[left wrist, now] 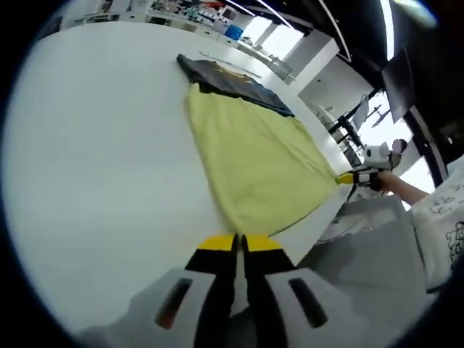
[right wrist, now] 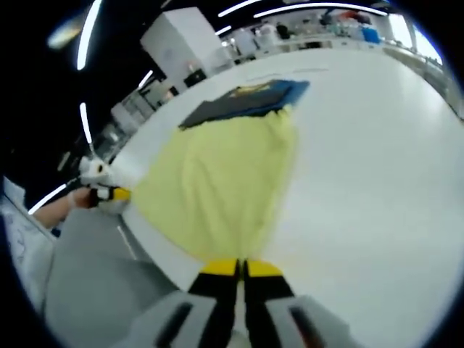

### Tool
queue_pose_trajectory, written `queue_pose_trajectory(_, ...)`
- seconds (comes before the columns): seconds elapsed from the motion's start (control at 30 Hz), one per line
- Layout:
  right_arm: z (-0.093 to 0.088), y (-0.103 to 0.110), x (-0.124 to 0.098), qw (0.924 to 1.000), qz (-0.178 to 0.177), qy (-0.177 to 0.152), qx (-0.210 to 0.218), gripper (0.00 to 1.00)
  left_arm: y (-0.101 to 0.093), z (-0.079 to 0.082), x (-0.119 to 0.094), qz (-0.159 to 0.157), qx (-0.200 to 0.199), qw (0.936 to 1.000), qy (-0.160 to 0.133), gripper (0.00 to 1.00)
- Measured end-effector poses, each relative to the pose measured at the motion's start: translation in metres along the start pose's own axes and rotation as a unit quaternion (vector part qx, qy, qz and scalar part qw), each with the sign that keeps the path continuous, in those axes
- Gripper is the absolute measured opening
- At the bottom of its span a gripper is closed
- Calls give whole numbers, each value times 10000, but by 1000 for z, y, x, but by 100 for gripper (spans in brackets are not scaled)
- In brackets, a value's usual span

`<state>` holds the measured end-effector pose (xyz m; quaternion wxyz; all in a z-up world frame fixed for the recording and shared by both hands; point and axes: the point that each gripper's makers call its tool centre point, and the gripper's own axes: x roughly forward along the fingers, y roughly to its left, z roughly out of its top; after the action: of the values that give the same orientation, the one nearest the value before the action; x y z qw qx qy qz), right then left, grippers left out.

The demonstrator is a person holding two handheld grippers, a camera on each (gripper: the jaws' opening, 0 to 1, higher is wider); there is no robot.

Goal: Fold the garment on the visible template until the final outline fits inside the template.

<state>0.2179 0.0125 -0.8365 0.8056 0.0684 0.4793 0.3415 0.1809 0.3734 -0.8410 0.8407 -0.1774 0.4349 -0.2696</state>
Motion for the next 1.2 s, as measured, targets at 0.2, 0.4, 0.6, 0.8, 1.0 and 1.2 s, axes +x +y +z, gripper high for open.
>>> queue_pose_trajectory(0.2, 6, 6, -13, 9999, 161, -49, 30, 0, -12, 7, -14, -228, -89, 9996, -136, 0)
queue_pose_trajectory(0.4, 1, 16, -28, 9994, 310, 10, 156, 0, -31, -1, -27, -443, -110, 9989, -64, 0)
queue_pose_trajectory(0.6, -11, 30, -44, 9979, 477, 82, 420, 0, -57, -12, -44, -640, -164, 9978, 13, 0)
queue_pose_trajectory(0.8, -18, 45, -60, 9958, 623, 68, 673, 0, -76, -16, -63, -768, -143, 9969, 86, 0)
queue_pose_trajectory(1.0, -19, 58, -71, 9932, 769, 44, 876, 0, -90, -15, -78, -864, -188, 9961, 62, 0)
queue_pose_trajectory(1.2, -13, 67, -80, 9894, 953, -58, 1092, 0, -98, -5, -88, -1010, -233, 9945, -124, 0)
